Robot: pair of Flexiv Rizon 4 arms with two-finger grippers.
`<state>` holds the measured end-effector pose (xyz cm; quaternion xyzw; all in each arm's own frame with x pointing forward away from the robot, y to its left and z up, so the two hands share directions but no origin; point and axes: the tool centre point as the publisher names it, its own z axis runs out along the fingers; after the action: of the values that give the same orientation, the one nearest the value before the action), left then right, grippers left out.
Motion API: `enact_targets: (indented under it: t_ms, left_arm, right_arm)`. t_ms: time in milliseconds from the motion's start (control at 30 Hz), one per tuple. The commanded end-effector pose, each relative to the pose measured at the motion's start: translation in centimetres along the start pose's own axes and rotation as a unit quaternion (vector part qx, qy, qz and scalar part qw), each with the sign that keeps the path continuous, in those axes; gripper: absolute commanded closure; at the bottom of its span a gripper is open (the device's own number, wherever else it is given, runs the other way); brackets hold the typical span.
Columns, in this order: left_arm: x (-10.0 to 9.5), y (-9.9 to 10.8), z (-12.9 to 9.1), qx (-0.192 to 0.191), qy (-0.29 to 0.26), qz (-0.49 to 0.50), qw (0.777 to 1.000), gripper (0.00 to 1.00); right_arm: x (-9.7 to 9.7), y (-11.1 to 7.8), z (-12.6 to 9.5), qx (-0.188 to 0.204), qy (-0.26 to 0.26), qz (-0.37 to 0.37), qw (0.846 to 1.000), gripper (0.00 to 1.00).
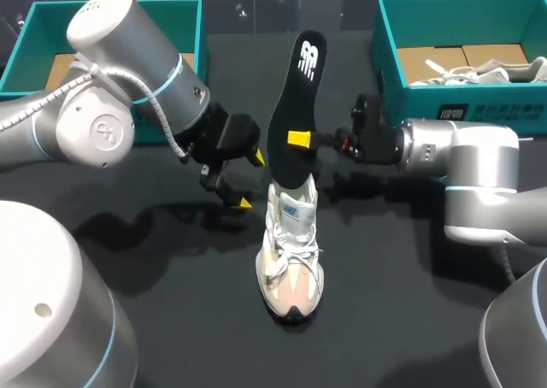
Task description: Take the shoe out of the shoebox, open the shoe tongue, remove and reinsert the insole, then place the shoe into the shoebox
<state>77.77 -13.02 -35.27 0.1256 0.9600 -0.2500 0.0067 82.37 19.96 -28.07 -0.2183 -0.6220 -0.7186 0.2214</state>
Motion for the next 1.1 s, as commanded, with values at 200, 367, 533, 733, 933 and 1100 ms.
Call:
enact_targets:
  t_ms: [200,367,533,733,933,1100]
  left_arm:
    - [0.0,0.0,0.1,0.0,0.0,0.001,1.0,0.0]
    - [0.0,0.0,0.1,0.0,0.0,0.001,1.0,0.0]
    - [0.0,0.0,0.1,0.0,0.0,0.001,1.0,0.0]
    - [0.0,0.0,0.1,0.0,0.0,0.001,1.0,0.0]
    - [0.0,0.0,0.1,0.0,0.0,0.001,1.0,0.0]
    - [0.0,0.0,0.1,0.0,0.0,0.001,1.0,0.0]
  right_arm:
    - [-0.2,-0.5,-0.4,-0.007,-0.001,-0.04,0.999,1.0]
    - [-0.2,-0.6,-0.4,0.004,-0.011,-0.052,0.999,1.0]
    - [-0.2,-1.1,-0.4,0.01,-0.008,-0.062,0.998,1.0]
    - [-0.2,-1.9,-0.4,0.016,-0.01,-0.067,0.998,1.0]
    - [-0.1,-2.9,-0.5,0.015,-0.01,-0.071,0.997,1.0]
    - [0.0,-3.4,-0.6,0.017,-0.011,-0.075,0.997,1.0]
